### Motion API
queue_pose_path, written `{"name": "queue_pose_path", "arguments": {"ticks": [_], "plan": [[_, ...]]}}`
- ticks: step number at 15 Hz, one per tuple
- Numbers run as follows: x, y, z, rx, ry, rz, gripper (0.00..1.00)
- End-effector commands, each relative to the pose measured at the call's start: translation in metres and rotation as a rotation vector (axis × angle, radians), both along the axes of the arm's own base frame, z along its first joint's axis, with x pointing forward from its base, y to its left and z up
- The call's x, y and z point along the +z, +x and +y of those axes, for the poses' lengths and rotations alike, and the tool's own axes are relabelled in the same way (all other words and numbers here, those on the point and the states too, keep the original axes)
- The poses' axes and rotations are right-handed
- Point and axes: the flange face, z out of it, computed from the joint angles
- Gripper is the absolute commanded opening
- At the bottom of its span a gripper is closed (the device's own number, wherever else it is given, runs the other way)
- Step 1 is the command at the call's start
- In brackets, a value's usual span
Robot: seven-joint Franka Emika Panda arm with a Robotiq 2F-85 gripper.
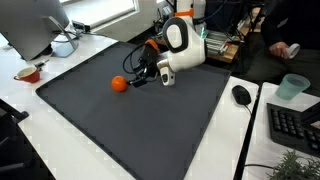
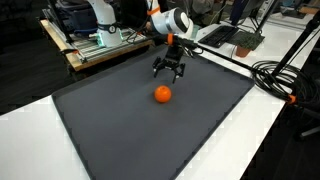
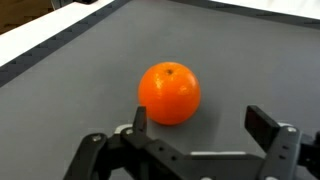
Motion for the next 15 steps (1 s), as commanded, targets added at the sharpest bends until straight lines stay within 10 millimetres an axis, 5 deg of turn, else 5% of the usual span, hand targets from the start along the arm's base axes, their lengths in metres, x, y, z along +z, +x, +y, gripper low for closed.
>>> {"name": "queue_pose_path", "arguments": {"ticks": [1,15], "plan": [[-0.008,-0.002,-0.001,0.001,-0.026,-0.016,1.0],[-0.029,0.011,-0.009,0.017,-0.103,-0.056,1.0]]}}
